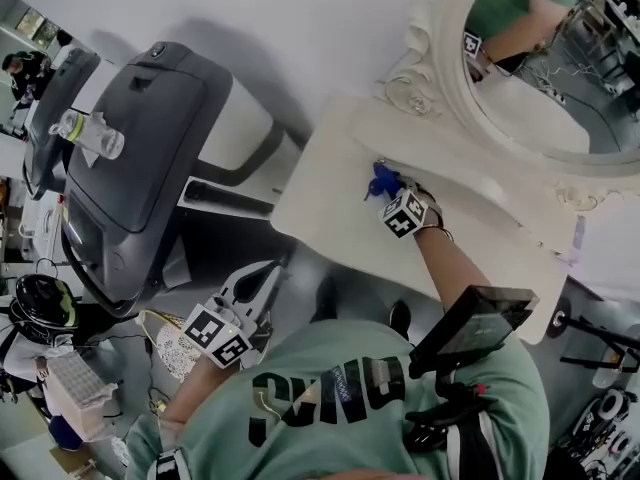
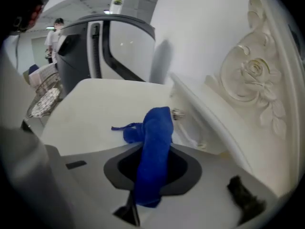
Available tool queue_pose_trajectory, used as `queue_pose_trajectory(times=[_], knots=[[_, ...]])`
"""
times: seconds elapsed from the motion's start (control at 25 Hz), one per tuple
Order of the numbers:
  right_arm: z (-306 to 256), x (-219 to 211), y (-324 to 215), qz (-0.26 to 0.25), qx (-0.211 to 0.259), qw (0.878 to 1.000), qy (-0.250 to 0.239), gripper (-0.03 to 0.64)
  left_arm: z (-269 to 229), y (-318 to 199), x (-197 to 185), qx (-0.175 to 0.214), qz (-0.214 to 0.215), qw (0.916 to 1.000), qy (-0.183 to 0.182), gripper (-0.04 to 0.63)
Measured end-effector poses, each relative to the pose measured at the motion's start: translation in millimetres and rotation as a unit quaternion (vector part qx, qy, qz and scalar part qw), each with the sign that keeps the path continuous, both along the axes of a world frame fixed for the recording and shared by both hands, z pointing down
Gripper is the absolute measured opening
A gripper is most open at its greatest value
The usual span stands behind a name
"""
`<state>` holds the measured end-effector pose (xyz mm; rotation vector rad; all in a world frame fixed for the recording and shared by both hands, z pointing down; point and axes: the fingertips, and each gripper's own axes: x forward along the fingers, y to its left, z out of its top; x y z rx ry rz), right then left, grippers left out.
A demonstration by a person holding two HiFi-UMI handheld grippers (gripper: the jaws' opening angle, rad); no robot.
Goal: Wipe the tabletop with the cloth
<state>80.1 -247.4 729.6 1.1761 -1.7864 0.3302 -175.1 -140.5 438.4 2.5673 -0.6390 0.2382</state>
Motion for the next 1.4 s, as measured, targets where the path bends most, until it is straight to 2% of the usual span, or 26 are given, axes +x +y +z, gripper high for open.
queue_pose_trajectory(times=[0.08,0.16,0.24,0.32,0.4,0.48,0.52,0.6,0.72,0.84,1.0,1.08,1.2,1.28,1.4], knots=[[-1.1,-48.9,49.1,-0.076,-0.025,0.997,-0.020,0.084,0.5,5.5,10.8,0.001,0.007,1.0000,0.003,-0.003],[-0.9,-103.0,115.8,-0.148,-0.050,0.986,-0.054,0.084,1.8,9.7,22.6,0.001,0.018,0.9998,0.005,-0.003],[0.0,-143.4,171.6,-0.190,-0.070,0.975,-0.087,0.084,2.8,13.0,33.7,0.000,0.029,0.9996,0.007,-0.003],[-1.4,-159.8,198.0,-0.202,-0.078,0.970,-0.113,0.084,3.4,16.5,44.2,0.000,0.038,0.9992,0.009,-0.003],[-7.2,-146.7,192.7,-0.171,-0.060,0.973,-0.141,0.086,4.4,20.5,54.0,-0.002,0.045,0.9989,0.011,-0.003],[-14.5,-94.5,158.6,-0.082,-0.012,0.986,-0.143,0.086,6.0,25.1,60.8,-0.005,0.050,0.9987,0.011,-0.003],[-16.8,-56.7,135.8,-0.028,0.015,0.992,-0.124,0.086,7.1,27.5,62.9,-0.006,0.051,0.9986,0.010,-0.003],[-17.2,21.3,92.5,0.059,0.060,0.995,-0.050,0.086,9.7,32.2,64.7,-0.009,0.054,0.9985,0.007,-0.003],[-11.0,105.3,52.5,0.138,0.082,0.985,0.057,0.087,12.2,39.8,62.9,-0.011,0.056,0.9984,-0.001,-0.003],[-2.0,133.9,38.0,0.180,0.072,0.976,0.095,0.089,14.0,43.5,55.6,-0.017,0.051,0.9985,-0.006,-0.003],[0.4,132.0,28.8,0.190,0.082,0.972,0.113,0.078,17.4,44.8,44.5,-0.021,0.046,0.9986,-0.015,-0.003],[-0.2,120.4,24.5,0.158,0.077,0.977,0.120,0.077,18.6,44.0,40.4,-0.021,0.044,0.9987,-0.016,-0.003],[0.0,66.2,35.0,0.050,0.052,0.991,0.114,0.077,18.5,43.4,38.9,-0.020,0.043,0.9988,-0.013,-0.003],[-0.7,12.3,69.2,-0.039,0.027,0.995,0.092,0.078,16.4,44.3,43.6,-0.018,0.047,0.9987,-0.007,-0.003],[-2.9,-64.1,156.7,-0.140,-0.025,0.989,0.030,0.080,12.4,46.7,54.4,-0.014,0.058,0.9982,0.004,-0.003]])
